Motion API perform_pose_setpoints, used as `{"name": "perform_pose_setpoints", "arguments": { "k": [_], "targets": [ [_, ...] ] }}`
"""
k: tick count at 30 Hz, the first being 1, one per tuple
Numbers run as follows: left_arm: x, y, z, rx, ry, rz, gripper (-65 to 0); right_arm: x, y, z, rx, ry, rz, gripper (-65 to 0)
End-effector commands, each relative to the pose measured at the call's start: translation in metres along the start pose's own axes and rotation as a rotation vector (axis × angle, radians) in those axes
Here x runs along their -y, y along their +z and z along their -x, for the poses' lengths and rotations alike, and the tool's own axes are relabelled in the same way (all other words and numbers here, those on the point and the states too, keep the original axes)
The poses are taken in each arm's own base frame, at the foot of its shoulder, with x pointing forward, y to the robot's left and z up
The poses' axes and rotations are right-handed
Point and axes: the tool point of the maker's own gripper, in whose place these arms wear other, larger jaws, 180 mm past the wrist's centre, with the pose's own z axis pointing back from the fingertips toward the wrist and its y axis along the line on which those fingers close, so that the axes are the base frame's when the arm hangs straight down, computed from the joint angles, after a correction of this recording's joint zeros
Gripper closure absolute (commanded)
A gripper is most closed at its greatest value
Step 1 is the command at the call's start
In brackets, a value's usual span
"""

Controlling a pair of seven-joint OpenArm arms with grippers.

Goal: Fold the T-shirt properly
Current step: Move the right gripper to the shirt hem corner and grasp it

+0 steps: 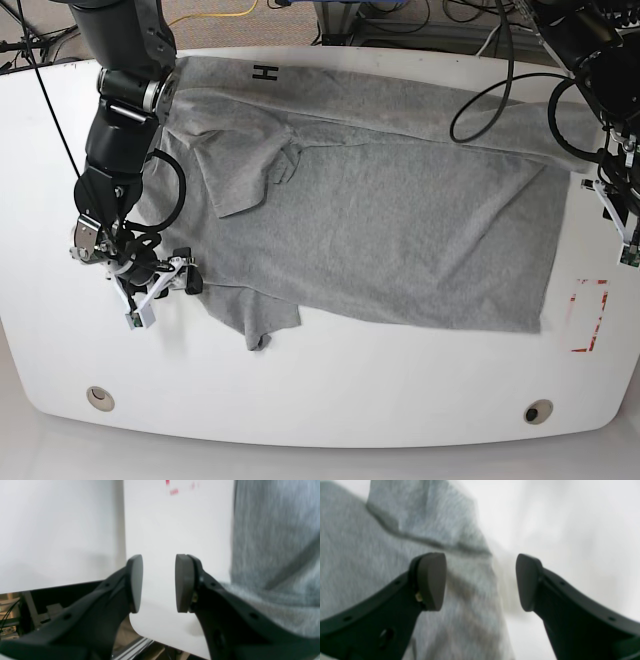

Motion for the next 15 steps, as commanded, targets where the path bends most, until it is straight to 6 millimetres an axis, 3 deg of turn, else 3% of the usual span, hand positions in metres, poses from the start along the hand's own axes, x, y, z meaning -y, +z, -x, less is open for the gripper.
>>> {"name": "perform_pose_setpoints", "arguments": {
  "k": [1,5,15],
  "targets": [
    [-0.007,0.004,-0.003,0.017,-0.022,-0.025,-20.3,0.004,0.001,-0.037,0.113,-0.020,-0.014,-40.7],
    [-0.004,0.004,0.005,-0.003,-0.028,-0.018,-20.3,0.011,-0.005,-0.038,0.134,-0.060,-0.023,-37.1],
    [-0.001,0.004,0.010,-0.015,-0.035,-0.011,-20.3,-0.009,-0.022,-0.024,0.090,-0.014,-0.068,-35.8]
  ]
}}
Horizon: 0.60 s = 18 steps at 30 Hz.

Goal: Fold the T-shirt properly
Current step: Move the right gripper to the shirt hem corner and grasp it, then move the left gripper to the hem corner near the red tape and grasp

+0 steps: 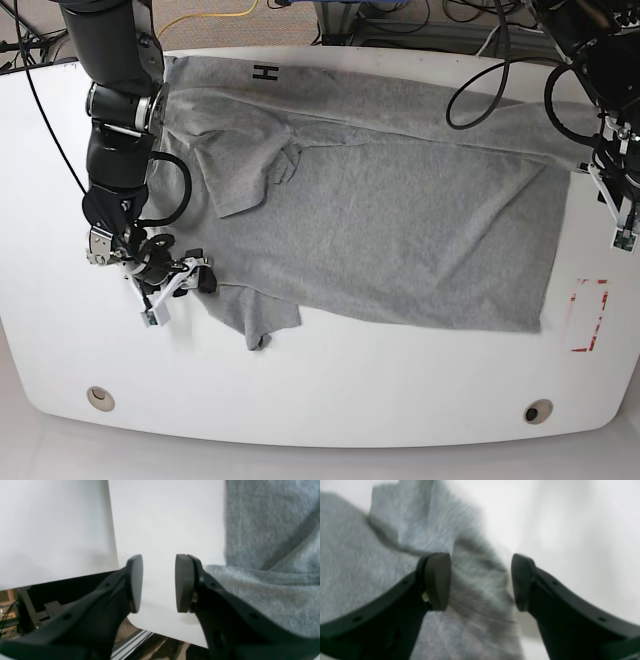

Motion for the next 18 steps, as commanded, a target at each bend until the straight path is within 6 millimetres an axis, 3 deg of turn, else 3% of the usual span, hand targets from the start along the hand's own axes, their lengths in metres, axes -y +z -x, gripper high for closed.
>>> {"name": "perform_pose_setpoints", "arguments": {
  "k": [1,11,15,18],
  "targets": [
    [-0.013,0.005,-0.010,0.034,-0.005,-0.037,-20.3,0.002,0.006,-0.031,0.084,0.014,-0.003,-35.8],
    [-0.021,0.007,-0.023,0.065,0.005,-0.055,-20.3,-0.010,-0.002,-0.018,0.069,0.001,-0.026,-35.5],
    [-0.023,0.008,-0.027,0.075,0.010,-0.060,-20.3,-0.010,-0.003,-0.004,0.050,-0.005,-0.025,-35.5],
    [-0.024,0.008,-0.028,0.079,0.010,-0.061,-20.3,-0.008,-0.001,-0.005,0.051,-0.003,-0.021,-33.5]
  ]
}}
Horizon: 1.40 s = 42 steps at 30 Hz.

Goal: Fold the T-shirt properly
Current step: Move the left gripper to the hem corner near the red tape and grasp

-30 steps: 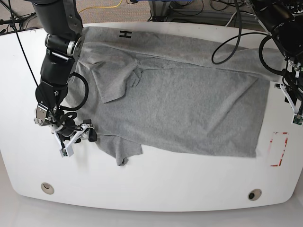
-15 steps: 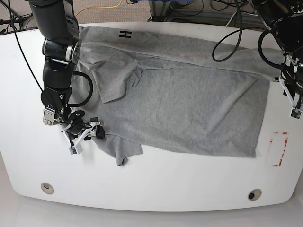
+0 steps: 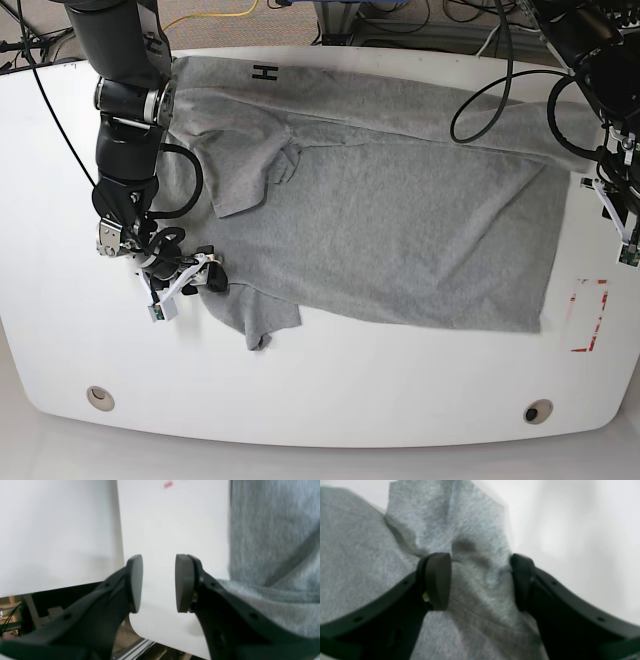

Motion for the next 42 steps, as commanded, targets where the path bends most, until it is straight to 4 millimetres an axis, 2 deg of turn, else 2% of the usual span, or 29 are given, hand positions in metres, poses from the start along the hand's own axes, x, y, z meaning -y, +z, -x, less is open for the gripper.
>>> {"name": "perform_pose_setpoints", "arguments": {
  "k": [1,6,9,11,13,17,21,25,30,36,42],
  "targets": [
    [-0.010,0.004,-0.009,0.027,-0.013,-0.031,-20.3,0.006,0.005,-0.016,0.008,0.029,0.011,-30.4],
    [-0.006,0.001,-0.031,0.068,-0.022,-0.017,-20.4,0.006,0.005,-0.016,0.007,0.029,0.012,-8.9],
    [-0.004,-0.012,-0.032,0.053,0.005,0.014,-20.6,0.006,0.005,-0.016,0.008,0.031,0.012,-1.4],
    [-0.006,-0.024,-0.034,0.040,0.058,0.033,-21.9,0.006,0.005,-0.018,0.011,0.032,0.012,-1.1],
    [-0.010,-0.037,-0.042,0.038,0.134,0.045,-26.0,0.006,0.005,-0.023,0.018,0.036,0.011,-0.6],
    [-0.017,-0.068,-0.061,0.045,0.333,0.077,-41.1,0.006,0.005,-0.023,0.016,0.036,0.011,0.0],
    [-0.017,-0.100,-0.073,0.047,0.506,0.109,-50.0,0.006,0.005,-0.023,0.016,0.036,0.011,0.0],
    [-0.002,-0.136,-0.089,0.078,0.617,0.183,-49.9,0.006,0.005,-0.023,0.016,0.036,0.011,0.0],
    [0.028,-0.167,-0.088,0.084,0.690,0.267,-49.9,0.004,0.007,-0.029,0.033,0.052,0.013,0.0],
    [0.054,-0.188,-0.087,0.131,0.765,0.314,-49.9,0.005,0.009,-0.023,0.027,0.056,0.017,0.0],
    [0.074,-0.196,-0.089,0.151,0.821,0.349,-49.9,0.006,0.009,-0.020,0.024,0.052,0.020,0.0]
  ]
}}
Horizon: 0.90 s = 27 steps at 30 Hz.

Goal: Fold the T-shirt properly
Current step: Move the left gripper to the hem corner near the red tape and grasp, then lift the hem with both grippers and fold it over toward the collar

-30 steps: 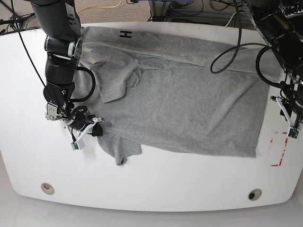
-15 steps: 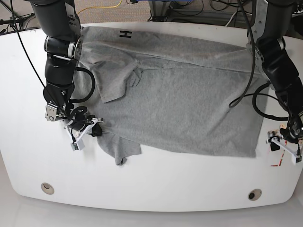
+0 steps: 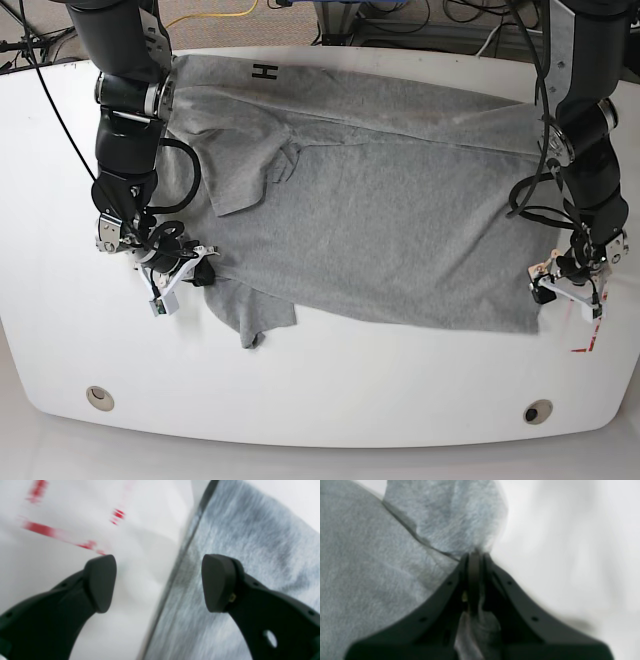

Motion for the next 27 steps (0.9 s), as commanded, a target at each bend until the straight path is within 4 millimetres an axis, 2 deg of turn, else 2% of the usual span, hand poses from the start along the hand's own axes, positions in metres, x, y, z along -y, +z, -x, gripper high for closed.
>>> {"name": "perform_pose_setpoints", "arguments": {
  "k": [1,5,9,16,21,25,27],
  "targets": [
    [0.003,0.000,-0.021,0.046,0.022,0.015,-49.9,0.006,0.006,-0.026,0.056,0.022,0.009,0.0],
    [0.009,-0.003,-0.015,0.044,0.029,0.027,-49.9,0.006,0.006,-0.025,0.054,0.022,0.009,0.0],
    [0.029,-0.008,-0.010,0.033,0.031,0.060,-49.9,0.006,0.006,-0.025,0.055,0.021,0.008,0.0],
    [0.034,-0.009,-0.008,0.029,0.033,0.069,-49.4,0.005,0.006,-0.025,0.055,0.021,0.007,0.0],
    [0.044,-0.011,-0.005,0.024,0.032,0.086,-36.8,0.004,0.005,-0.025,0.055,0.020,0.006,0.0],
    [0.044,-0.012,-0.003,0.021,0.032,0.087,-19.9,0.004,0.005,-0.024,0.054,0.020,0.006,0.0],
    [0.045,-0.012,0.000,0.016,0.029,0.087,-13.6,0.004,0.005,-0.024,0.054,0.020,0.006,0.0]
  ]
}}
